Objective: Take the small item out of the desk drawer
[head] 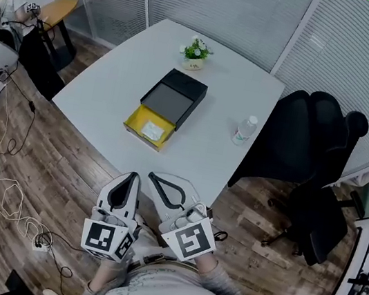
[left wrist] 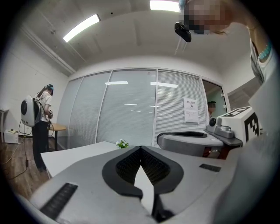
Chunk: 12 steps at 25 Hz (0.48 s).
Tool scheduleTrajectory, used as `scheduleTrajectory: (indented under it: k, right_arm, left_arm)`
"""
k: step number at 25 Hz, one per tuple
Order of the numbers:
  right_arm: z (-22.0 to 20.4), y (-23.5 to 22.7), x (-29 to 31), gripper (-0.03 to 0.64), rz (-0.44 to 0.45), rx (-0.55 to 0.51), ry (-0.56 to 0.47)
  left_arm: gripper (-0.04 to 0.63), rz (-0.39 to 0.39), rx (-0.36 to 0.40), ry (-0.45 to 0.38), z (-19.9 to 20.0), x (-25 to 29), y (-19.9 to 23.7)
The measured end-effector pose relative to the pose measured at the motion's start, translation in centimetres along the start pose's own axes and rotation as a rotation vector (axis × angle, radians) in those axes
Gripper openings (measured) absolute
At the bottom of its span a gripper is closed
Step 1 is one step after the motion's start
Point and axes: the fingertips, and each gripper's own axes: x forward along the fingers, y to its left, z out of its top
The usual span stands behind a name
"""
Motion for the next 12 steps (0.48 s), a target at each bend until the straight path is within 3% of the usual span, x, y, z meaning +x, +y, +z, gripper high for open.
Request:
scheduleTrajectory:
  k: [12]
  right_arm:
    - [-0.9,-1.3,5.2,0.002,-0.072,0.013,0.049]
  left_arm:
    - [-0.002,-0.083,-0.015,0.028,0.4,3.1,4.4]
